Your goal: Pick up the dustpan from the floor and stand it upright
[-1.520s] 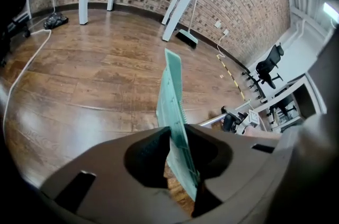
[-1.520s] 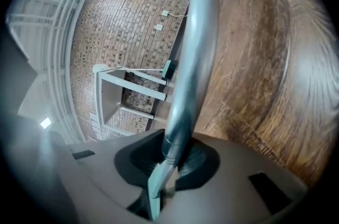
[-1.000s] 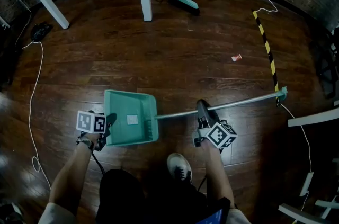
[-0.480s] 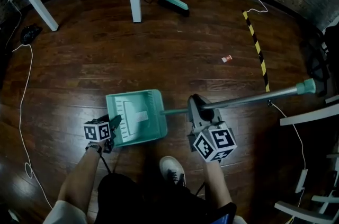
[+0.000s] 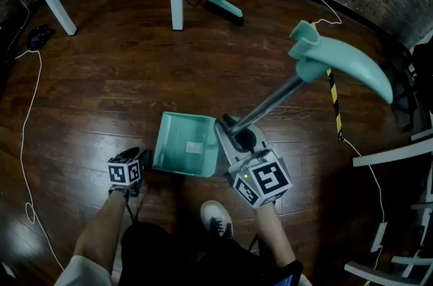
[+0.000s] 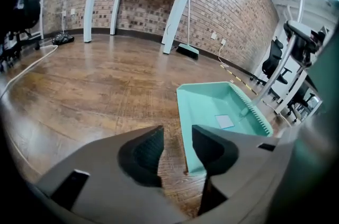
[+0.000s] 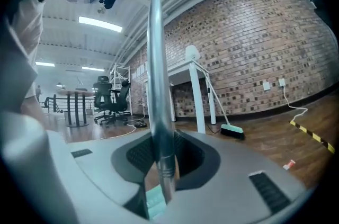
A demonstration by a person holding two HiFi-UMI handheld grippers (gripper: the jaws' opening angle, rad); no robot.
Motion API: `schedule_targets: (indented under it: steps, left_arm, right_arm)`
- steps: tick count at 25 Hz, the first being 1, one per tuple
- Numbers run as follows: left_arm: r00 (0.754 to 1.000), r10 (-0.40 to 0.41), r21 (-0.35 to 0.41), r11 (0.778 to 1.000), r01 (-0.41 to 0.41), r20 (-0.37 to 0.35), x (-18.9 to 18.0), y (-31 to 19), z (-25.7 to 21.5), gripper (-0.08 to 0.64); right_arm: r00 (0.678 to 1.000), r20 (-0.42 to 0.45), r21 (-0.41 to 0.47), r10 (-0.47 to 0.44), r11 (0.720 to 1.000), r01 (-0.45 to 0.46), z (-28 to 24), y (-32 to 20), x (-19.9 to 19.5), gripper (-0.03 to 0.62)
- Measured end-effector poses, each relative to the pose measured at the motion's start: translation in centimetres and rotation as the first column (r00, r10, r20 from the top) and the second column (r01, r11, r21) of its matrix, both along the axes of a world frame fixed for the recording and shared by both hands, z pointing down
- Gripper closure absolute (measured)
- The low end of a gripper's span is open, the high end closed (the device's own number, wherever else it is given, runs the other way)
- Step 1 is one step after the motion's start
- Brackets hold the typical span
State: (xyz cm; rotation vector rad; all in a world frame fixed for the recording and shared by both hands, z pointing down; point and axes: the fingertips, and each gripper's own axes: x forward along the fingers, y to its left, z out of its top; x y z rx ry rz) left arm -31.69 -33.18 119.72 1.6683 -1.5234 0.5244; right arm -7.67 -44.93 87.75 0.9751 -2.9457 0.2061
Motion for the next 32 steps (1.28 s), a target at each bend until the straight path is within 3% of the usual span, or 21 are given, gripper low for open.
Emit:
schedule_targets:
  steps: [5,7,12,16,20,24,26,29,32]
  left_arm:
    - [0.992,0.072,0.043,0.996,-0.077,0.103,-0.7,-0.1,-2.4,0.512]
    - [0.991,0.067,0.067,0.995,-0.075,0.116,-1.3,-0.2,-3.9,0.552]
    - [0.999,0.012,0.204,0.979,-0.018,0.031,-1.2,-0.2,-9.1,0.552]
    - [0.999,0.015,0.283,0.959,-0.027,0.044,-1.3,-0.4,-12.4,0.552]
    - [0.995,0.018,0.352,0.935,-0.052,0.099,-1.3,-0.8,-15.9,0.552]
    - [0.975,0.075,0.404,0.901,-0.156,0.209,0.8,-1.6,-20.7,0.554]
    - [0.938,0.142,0.415,0.868,-0.272,0.317,2.8,-1.5,-24.2,0.554]
    - [0.881,0.22,0.448,0.794,-0.412,0.419,6.1,-1.3,-31.0,0.554]
    - [0.868,0.258,0.476,0.752,-0.457,0.425,8.3,-0.8,-38.0,0.554]
  right_arm:
    - [0.998,-0.051,0.047,-0.03,0.998,0.033,-0.3,1.7,0.0,0.419]
    - [0.996,-0.083,0.046,-0.018,0.999,0.022,-0.1,2.7,0.7,0.417]
    - [0.987,-0.154,-0.024,-0.038,0.999,0.035,0.7,4.2,2.7,0.354]
    - [0.986,-0.159,-0.039,-0.046,0.998,0.04,0.7,5.2,4.7,0.354]
    - [0.989,-0.145,-0.013,0.002,1.0,-0.004,-0.3,6.1,6.9,0.356]
    - [0.992,-0.113,-0.036,0.049,0.998,-0.054,-1.3,6.0,9.7,0.356]
    - [0.991,-0.119,-0.053,0.059,0.996,-0.065,-2.1,6.0,10.9,0.356]
    - [0.982,-0.152,-0.016,0.117,0.993,-0.12,-5.2,5.8,13.3,0.43]
    - [0.953,-0.173,0.018,0.25,0.968,-0.251,-9.3,5.1,16.6,0.592]
